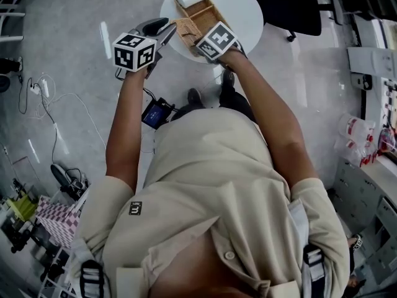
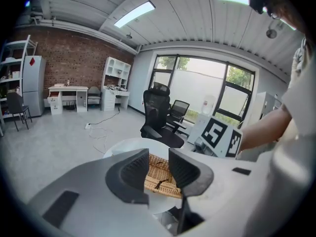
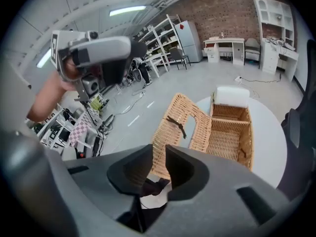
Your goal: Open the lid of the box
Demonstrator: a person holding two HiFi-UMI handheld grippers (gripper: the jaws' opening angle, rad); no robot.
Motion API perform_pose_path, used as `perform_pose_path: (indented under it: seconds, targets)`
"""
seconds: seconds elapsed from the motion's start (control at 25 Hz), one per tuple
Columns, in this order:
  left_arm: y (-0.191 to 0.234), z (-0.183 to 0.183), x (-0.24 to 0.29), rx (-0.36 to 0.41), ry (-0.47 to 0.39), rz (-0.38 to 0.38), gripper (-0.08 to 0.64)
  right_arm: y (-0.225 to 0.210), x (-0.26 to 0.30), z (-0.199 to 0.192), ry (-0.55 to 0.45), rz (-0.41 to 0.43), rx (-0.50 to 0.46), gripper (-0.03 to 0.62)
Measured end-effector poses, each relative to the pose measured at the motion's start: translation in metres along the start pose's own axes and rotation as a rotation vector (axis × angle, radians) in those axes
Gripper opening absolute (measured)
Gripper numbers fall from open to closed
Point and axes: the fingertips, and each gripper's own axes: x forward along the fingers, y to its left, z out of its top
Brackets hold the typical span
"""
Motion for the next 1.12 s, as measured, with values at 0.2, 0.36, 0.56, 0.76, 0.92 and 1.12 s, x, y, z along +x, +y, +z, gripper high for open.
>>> perform_pose_path:
  seconds: [0.2,0.36,0.56,0.76,0.92,1.12]
  targets:
    - [-0.006,0.01,-0.005,0.021,-0.012,-0.007,0.1,0.013,0.009,-0.011,0.013,-0.004,-0.016,0.069]
    - [-0.012,0.016,-0.008,0.036,-0.021,-0.013,0.1,0.015,0.004,-0.008,-0.006,-0.038,-0.036,0.048]
    - [-0.024,0.026,-0.01,0.059,-0.045,-0.022,0.1,0.003,-0.018,0.0,-0.095,-0.13,-0.034,-0.005]
    - [-0.041,0.041,-0.02,0.095,-0.096,-0.035,0.1,-0.004,-0.064,0.023,-0.273,-0.236,-0.023,-0.005]
    - [-0.051,0.048,-0.029,0.119,-0.139,-0.049,0.1,-0.001,-0.096,0.039,-0.402,-0.295,-0.022,-0.006]
    - [-0.066,0.059,-0.04,0.157,-0.201,-0.063,0.1,0.011,-0.139,0.058,-0.548,-0.324,-0.043,-0.008]
